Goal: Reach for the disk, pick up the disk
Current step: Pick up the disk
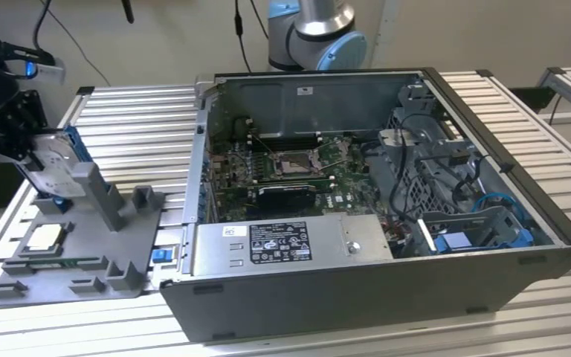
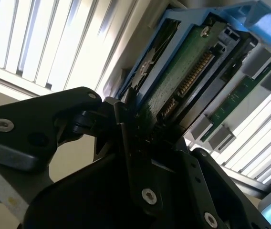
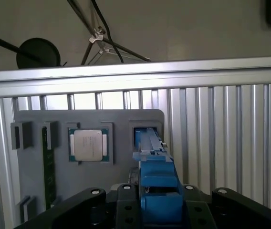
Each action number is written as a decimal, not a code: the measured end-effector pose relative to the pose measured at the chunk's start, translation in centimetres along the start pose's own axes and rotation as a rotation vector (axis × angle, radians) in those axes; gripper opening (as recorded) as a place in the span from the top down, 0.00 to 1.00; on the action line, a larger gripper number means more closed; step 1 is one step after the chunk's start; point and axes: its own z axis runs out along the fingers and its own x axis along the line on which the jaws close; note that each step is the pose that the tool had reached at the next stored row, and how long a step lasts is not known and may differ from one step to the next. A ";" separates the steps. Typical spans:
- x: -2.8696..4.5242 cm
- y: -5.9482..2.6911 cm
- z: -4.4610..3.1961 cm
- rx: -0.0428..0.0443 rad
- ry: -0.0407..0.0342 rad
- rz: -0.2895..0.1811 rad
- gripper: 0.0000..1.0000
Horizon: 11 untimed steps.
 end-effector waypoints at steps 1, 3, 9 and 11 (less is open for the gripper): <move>0.00 0.00 -0.12 0.0000 0.0000 0.000 1.00; -0.01 0.00 -0.36 0.0000 0.0000 0.000 1.00; -0.02 -0.01 -1.00 0.0000 0.0000 0.000 1.00; -0.03 -0.01 -1.20 0.0001 -0.0001 0.000 1.00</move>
